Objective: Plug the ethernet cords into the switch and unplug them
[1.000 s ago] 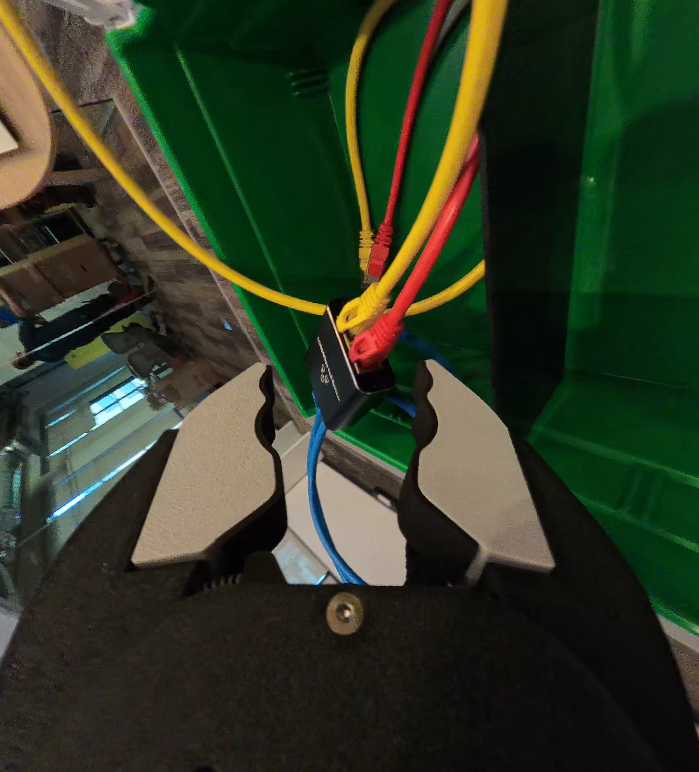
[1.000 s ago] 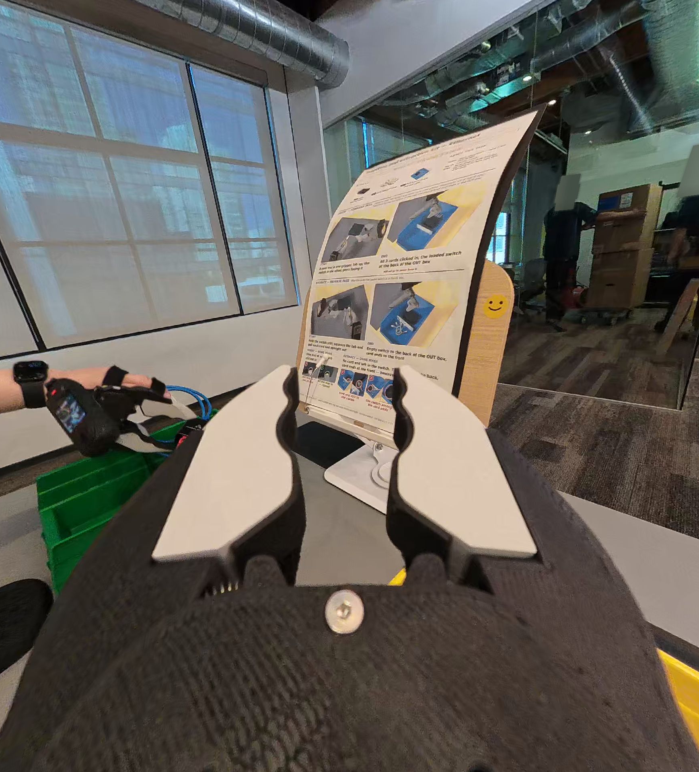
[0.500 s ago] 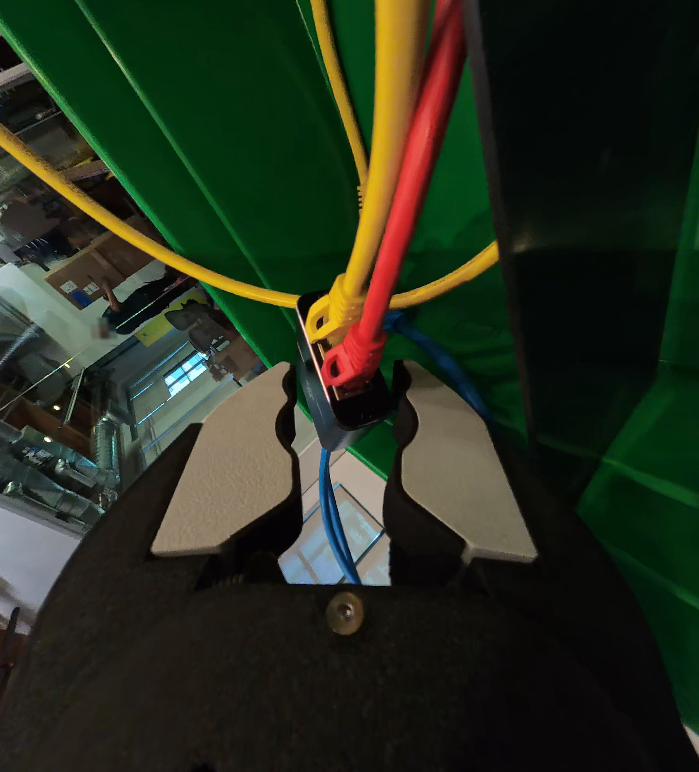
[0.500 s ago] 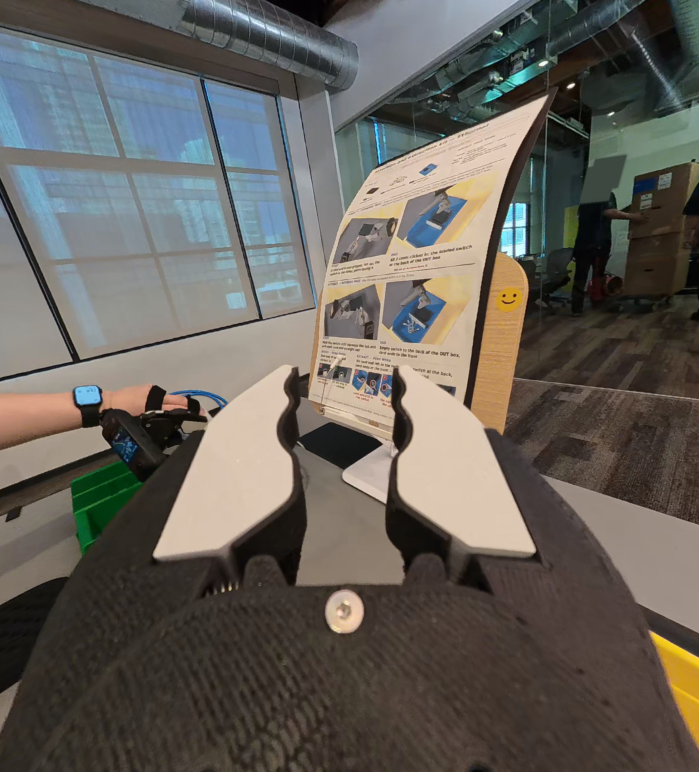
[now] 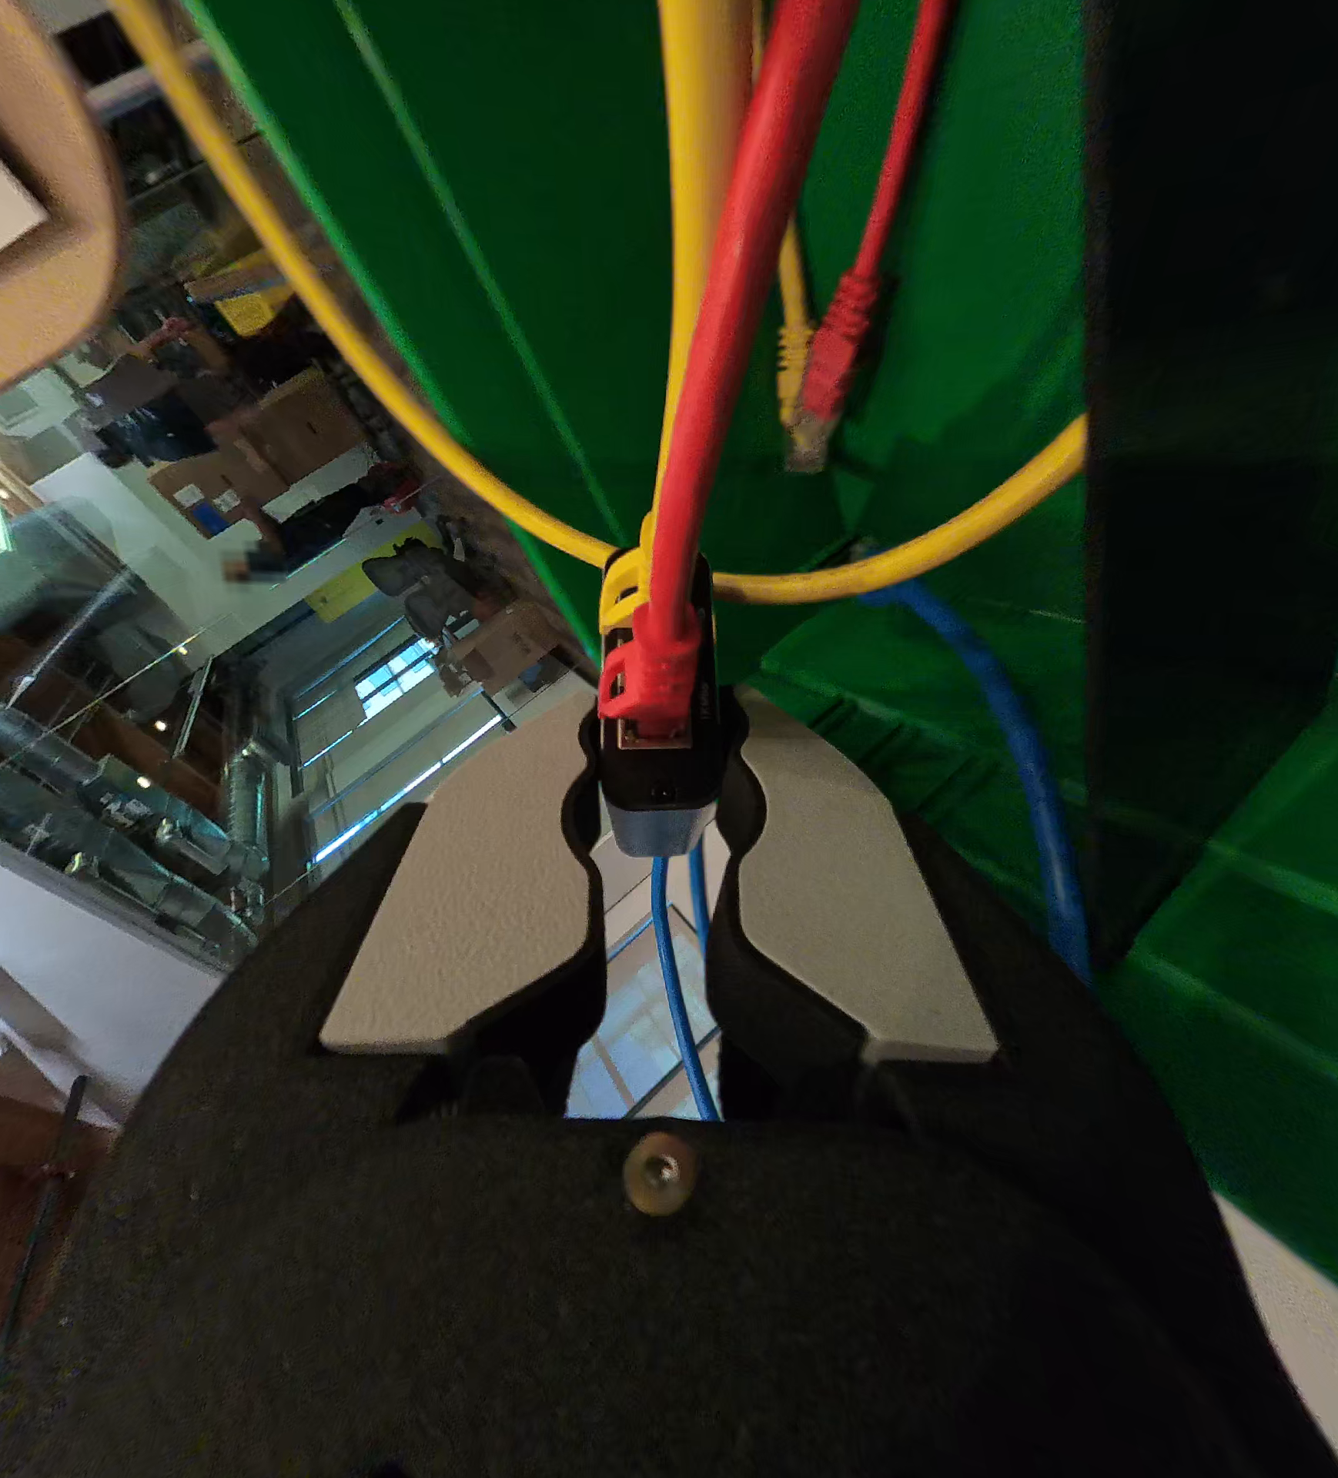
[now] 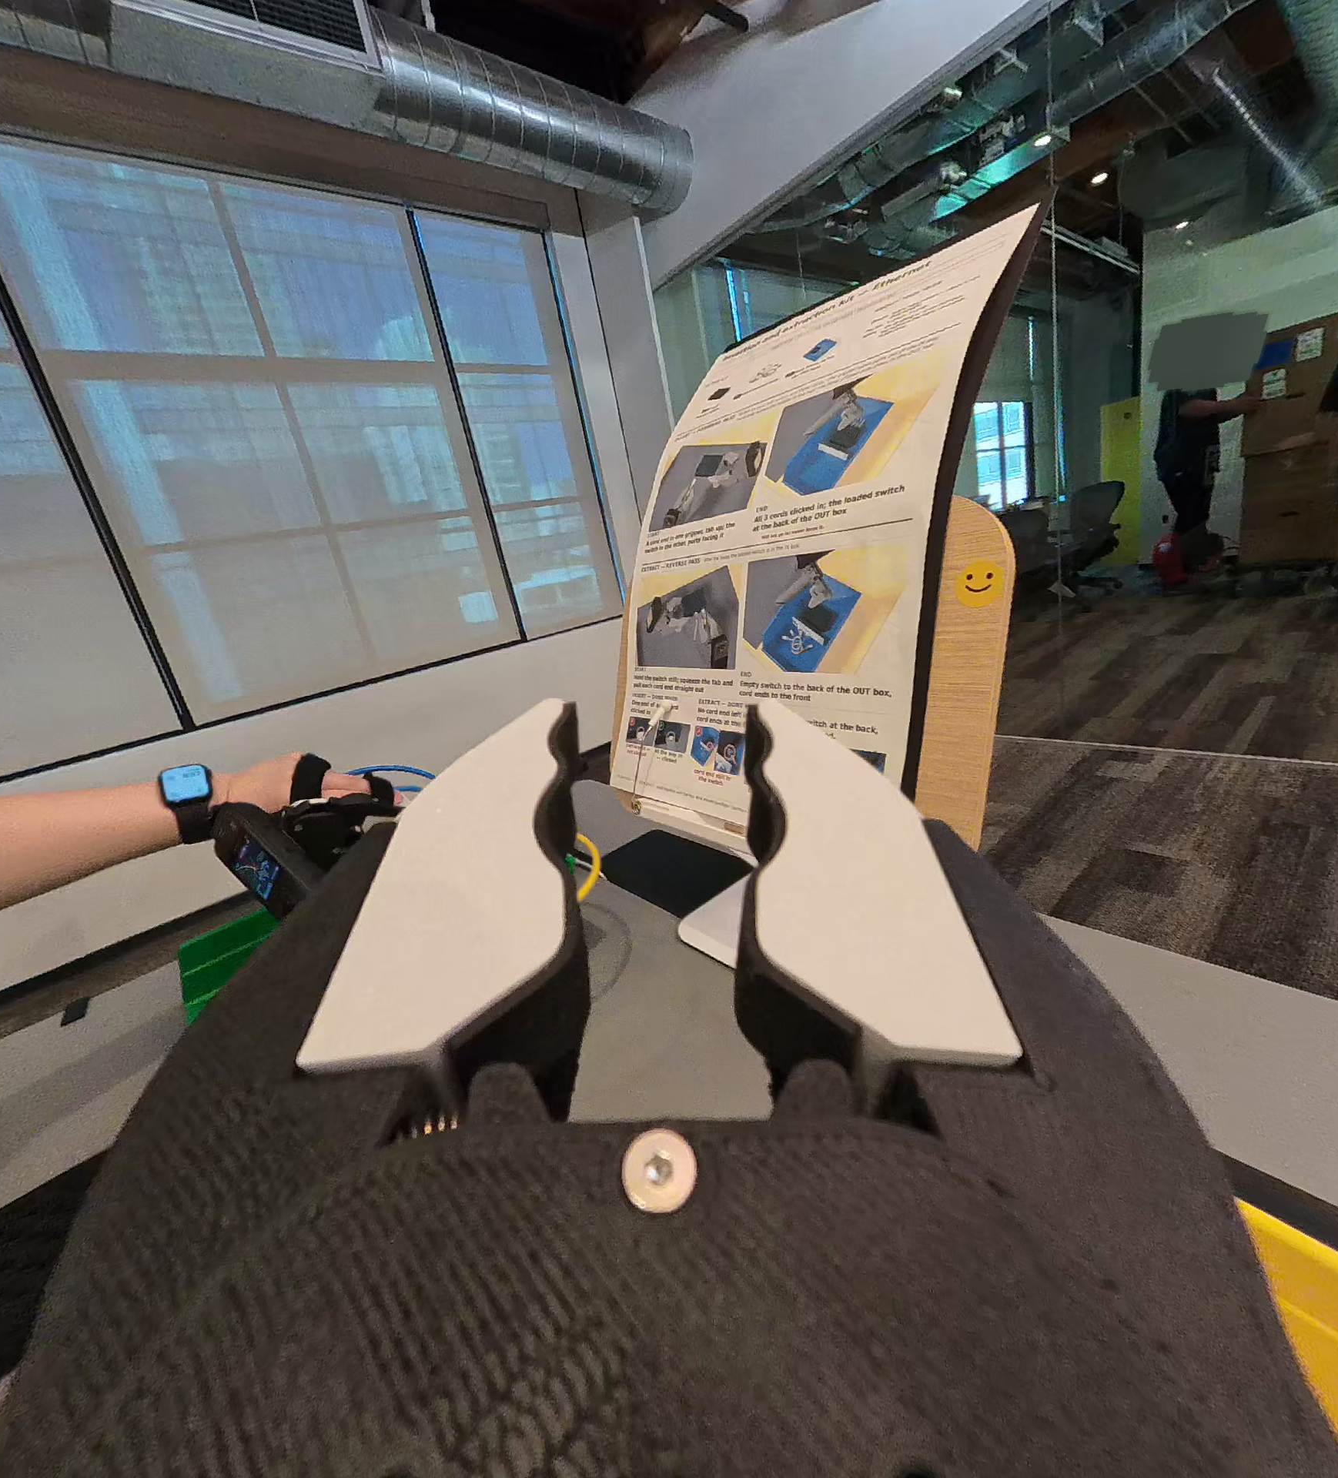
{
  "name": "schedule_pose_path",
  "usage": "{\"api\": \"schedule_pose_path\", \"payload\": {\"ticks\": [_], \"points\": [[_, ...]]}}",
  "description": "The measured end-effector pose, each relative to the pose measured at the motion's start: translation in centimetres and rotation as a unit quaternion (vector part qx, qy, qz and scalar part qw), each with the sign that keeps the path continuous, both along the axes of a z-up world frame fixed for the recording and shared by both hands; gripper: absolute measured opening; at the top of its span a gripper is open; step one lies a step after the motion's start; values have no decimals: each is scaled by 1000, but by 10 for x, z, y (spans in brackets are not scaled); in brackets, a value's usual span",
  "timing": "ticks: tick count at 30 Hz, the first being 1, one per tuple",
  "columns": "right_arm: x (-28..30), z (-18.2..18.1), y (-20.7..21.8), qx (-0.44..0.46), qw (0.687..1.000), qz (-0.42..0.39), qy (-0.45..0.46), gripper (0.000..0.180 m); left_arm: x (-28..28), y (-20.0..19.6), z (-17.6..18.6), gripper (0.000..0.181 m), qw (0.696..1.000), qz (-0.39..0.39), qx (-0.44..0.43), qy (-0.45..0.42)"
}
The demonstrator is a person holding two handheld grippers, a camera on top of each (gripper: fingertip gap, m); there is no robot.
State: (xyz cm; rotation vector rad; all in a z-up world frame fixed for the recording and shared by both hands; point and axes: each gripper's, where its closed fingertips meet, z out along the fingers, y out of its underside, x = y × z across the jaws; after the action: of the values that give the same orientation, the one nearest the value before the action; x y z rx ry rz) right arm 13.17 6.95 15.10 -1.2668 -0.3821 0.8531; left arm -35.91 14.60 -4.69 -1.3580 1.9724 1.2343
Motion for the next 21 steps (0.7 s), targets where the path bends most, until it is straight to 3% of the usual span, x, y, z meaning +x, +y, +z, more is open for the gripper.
{"api": "schedule_pose_path", "payload": {"ticks": [7,17,21], "points": [[-5,0,-1,-2,1000,8,-5,39,23,-7,75,24,996,-2,64,-54],[-16,0,-5,-5,999,26,-19,39,48,-29,212,25,971,-34,236,6],[-19,-1,-7,-8,999,31,-26,38,61,-38,242,25,962,-33,269,-11]]}}
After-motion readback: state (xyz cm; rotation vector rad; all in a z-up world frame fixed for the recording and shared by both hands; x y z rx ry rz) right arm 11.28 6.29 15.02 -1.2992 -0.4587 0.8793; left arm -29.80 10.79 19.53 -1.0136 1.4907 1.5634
